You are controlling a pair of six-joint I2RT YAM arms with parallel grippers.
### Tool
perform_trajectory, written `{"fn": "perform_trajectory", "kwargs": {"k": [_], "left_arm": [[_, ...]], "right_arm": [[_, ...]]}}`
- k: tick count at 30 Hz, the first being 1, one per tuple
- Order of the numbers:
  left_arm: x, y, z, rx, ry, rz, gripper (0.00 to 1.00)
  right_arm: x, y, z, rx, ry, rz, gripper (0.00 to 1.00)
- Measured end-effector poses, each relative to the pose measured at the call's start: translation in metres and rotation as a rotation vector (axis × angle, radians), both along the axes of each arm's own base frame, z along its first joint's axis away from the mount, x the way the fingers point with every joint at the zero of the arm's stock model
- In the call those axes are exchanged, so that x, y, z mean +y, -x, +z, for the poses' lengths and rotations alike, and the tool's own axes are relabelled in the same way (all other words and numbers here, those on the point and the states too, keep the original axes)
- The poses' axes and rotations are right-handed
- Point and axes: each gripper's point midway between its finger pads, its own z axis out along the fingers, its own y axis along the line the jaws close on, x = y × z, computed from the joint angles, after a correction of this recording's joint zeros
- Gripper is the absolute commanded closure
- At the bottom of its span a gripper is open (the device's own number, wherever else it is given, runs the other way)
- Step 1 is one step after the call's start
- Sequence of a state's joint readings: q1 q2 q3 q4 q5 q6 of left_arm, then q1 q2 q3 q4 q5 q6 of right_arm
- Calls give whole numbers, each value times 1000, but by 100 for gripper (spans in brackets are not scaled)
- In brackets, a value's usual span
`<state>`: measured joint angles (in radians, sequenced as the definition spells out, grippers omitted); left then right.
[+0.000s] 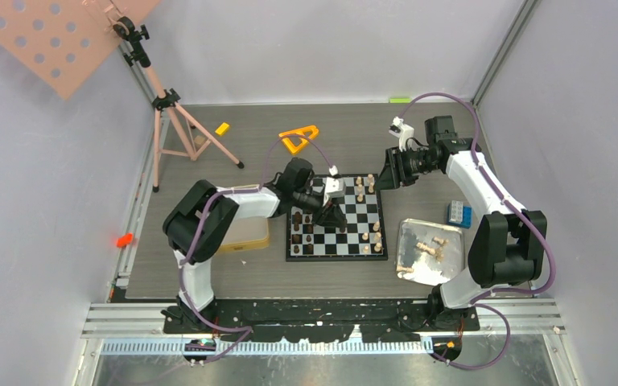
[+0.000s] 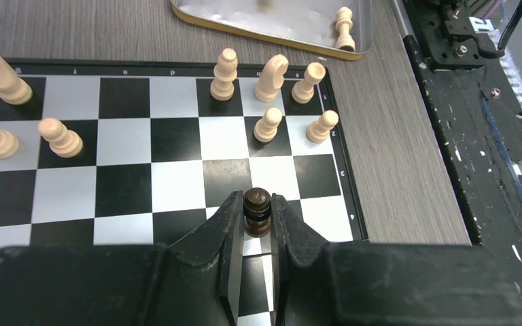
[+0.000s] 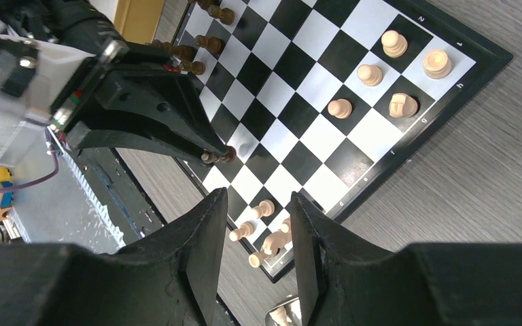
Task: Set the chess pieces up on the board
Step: Place the chess piece on the chessboard.
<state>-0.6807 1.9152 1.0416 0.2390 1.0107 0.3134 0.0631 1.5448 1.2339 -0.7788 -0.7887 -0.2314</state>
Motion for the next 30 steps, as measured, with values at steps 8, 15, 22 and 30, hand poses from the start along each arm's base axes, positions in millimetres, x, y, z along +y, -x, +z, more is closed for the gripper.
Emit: {"fn": "perform_trajectory", "kwargs": {"k": [8,15,22,30], "left_arm": [[15,-14,46,-56,35,57,100],[76,-69,80,-98,92,270,100],[128,-93,65,-68,96,414,100],[139,-79,48,-44,117,404,100]], "right_arm": [[0,0,0,-1,1,2,54],[0,2,-2,4,2,3,55],[-1,1,-3,1,5,6,55],[-1,0,-7,9,11,6,55]]}}
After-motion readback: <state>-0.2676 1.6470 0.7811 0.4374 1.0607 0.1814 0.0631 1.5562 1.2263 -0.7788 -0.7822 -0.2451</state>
